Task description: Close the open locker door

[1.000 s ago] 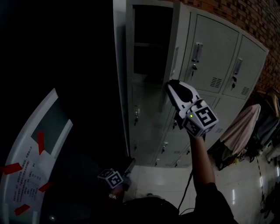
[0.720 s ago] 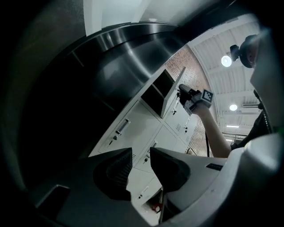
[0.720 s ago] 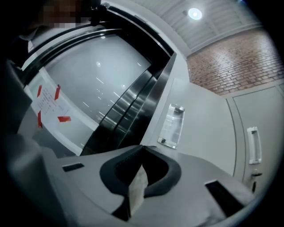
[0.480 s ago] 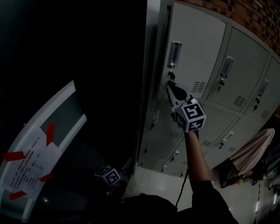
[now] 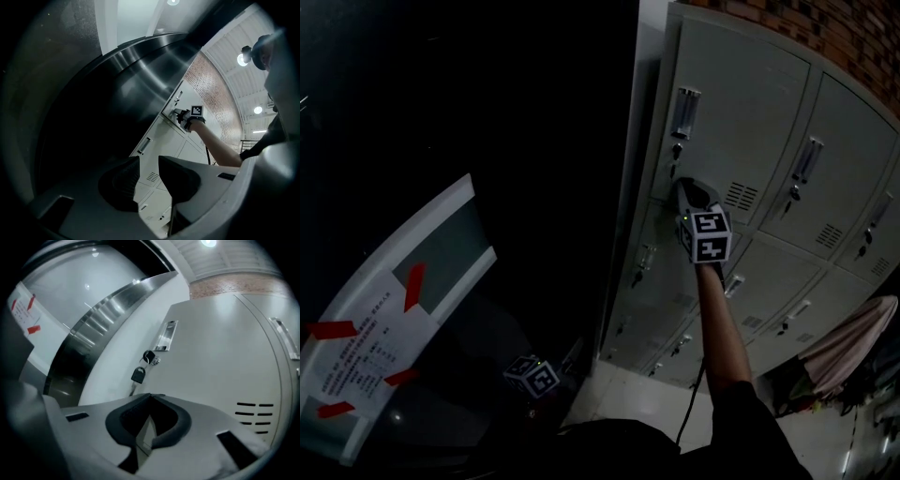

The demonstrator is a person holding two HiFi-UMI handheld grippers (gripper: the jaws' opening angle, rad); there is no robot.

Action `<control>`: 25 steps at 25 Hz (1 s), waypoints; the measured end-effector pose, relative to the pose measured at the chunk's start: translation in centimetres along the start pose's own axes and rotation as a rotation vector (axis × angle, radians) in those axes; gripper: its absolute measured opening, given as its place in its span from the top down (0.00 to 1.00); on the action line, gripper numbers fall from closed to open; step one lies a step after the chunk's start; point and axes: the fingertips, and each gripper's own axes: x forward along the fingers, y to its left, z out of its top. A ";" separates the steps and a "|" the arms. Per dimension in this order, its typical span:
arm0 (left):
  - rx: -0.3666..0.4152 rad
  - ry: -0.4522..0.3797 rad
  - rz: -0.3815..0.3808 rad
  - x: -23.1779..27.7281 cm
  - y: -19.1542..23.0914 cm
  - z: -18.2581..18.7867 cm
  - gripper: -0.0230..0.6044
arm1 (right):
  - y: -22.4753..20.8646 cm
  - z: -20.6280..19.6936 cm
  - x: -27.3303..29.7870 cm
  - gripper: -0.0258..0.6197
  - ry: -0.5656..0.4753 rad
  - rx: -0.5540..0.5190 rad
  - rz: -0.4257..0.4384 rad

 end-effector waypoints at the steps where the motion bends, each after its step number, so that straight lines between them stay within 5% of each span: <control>1: -0.002 0.001 0.001 0.1 0.0 -0.1 0.76 | -0.1 0.0 0.1 0.96 -0.003 -0.001 -0.003; 16: -0.027 0.073 -0.089 1.7 -3.5 -2.1 0.76 | 1.6 -1.7 -4.3 0.95 0.023 0.081 0.048; 20: -0.042 0.127 -0.149 2.7 -5.3 -4.2 0.76 | 5.5 -7.4 -11.8 0.91 0.112 0.237 0.073; 25: 0.024 0.256 -0.274 3.3 -10.1 -9.5 0.76 | 10.4 -19.0 -24.6 0.91 0.324 0.474 -0.040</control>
